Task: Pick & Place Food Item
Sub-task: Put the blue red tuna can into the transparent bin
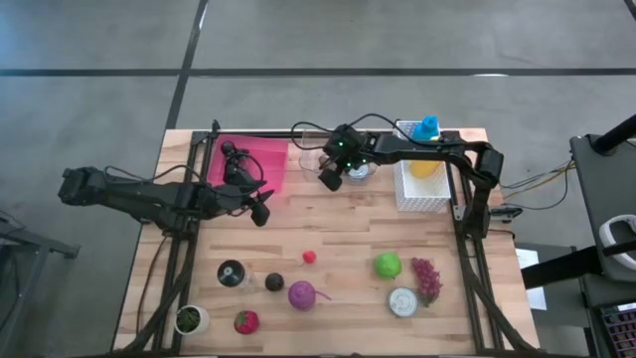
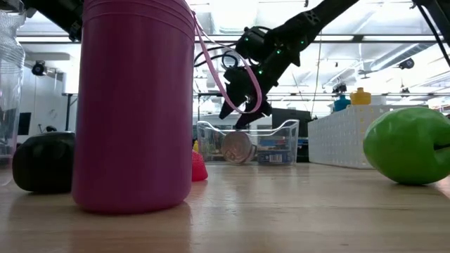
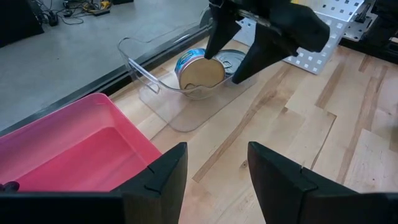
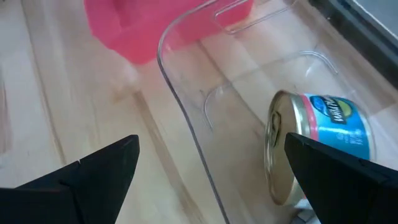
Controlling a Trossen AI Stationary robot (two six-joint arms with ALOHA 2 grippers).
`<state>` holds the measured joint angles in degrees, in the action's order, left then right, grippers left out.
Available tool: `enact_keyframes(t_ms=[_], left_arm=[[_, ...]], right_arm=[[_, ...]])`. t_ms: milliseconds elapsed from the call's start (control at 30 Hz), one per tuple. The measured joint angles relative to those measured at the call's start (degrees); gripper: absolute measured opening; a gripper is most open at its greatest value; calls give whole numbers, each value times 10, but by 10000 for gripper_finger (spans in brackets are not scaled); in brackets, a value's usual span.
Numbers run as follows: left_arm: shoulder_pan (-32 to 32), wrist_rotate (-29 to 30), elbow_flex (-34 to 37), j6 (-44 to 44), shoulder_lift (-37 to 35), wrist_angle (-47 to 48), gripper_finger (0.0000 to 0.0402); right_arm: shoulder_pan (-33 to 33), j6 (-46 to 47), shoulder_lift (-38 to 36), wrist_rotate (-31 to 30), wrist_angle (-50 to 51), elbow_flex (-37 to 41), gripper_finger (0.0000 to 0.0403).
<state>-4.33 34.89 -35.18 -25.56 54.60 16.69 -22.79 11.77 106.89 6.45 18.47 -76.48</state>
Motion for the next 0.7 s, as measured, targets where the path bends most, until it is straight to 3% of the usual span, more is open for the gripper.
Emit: enact_keyframes(t_ms=[167,700], left_arm=[[0,0,0,0,0,0,171],[0,0,0,0,0,0,171]], right_arm=[[-8,0,1,29,-26,13,400],[-22,-5,1,10,-29,15,400]])
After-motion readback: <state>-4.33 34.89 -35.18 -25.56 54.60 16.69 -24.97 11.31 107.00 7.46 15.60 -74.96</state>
